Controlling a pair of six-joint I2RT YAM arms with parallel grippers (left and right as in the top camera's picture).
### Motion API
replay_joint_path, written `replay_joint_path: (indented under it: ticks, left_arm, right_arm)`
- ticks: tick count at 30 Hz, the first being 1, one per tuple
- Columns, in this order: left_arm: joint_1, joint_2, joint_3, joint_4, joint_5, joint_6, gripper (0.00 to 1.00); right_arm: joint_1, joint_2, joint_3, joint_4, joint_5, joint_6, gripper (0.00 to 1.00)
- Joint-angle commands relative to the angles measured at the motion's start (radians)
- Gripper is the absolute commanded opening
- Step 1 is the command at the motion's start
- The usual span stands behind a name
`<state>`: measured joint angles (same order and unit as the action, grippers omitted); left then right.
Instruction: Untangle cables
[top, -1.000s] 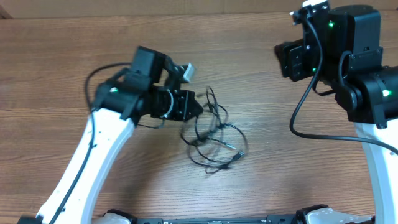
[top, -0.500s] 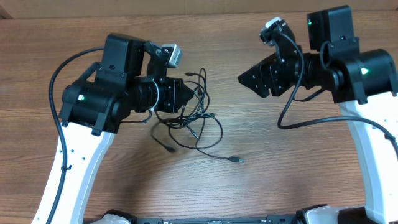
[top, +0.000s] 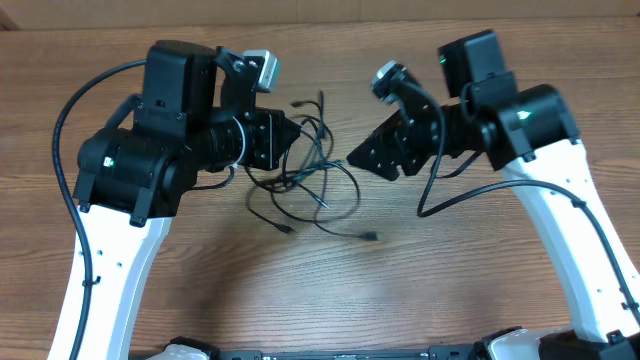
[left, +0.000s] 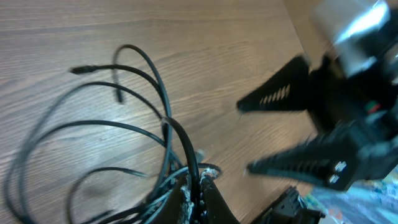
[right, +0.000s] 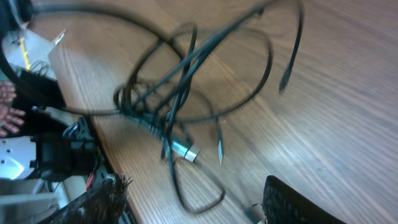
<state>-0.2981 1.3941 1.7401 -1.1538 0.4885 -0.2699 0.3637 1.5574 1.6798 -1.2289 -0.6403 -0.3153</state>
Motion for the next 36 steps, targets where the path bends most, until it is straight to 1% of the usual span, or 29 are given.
replay_joint_path:
  ticks: [1, 5, 15, 19, 26, 29, 32, 35, 36]
  left_arm:
    - [0.011, -0.014, 0.032, 0.006, -0.009, -0.015, 0.04]
    - [0.011, -0.014, 0.032, 0.006, -0.01, -0.014, 0.04]
    - [0.01, -0.014, 0.032, 0.007, 0.005, -0.023, 0.04]
    - [0.01, -0.014, 0.032, 0.014, 0.057, -0.023, 0.04]
    - [0.01, -0.014, 0.032, 0.031, 0.148, -0.053, 0.04]
    - [0.01, -0.014, 0.032, 0.032, 0.156, -0.052, 0.04]
    - [0.01, -0.014, 0.032, 0.038, 0.156, -0.053, 0.04]
    - [0.01, -0.014, 0.032, 0.05, 0.156, -0.064, 0.04]
    - [0.01, -0.014, 0.032, 0.054, 0.156, -0.069, 0.04]
  right_arm:
    - [0.034, 0.003, -0.044, 0.042, -0.021, 0.001, 0.69]
    - [0.06, 0.003, -0.076, 0.106, -0.055, 0.008, 0.69]
    - [0.063, 0.005, -0.092, 0.178, -0.069, 0.031, 0.72]
    - [0.063, 0.005, -0.149, 0.219, -0.073, 0.065, 0.75]
    - [0.063, 0.005, -0.266, 0.407, -0.142, 0.145, 0.75]
    - [0.063, 0.005, -0.277, 0.454, -0.19, 0.159, 0.75]
    - [0.063, 0.005, -0.277, 0.469, -0.237, 0.159, 0.75]
    - [0.072, 0.005, -0.277, 0.47, -0.245, 0.159, 0.75]
    - [0.077, 0.005, -0.277, 0.47, -0.245, 0.159, 0.71]
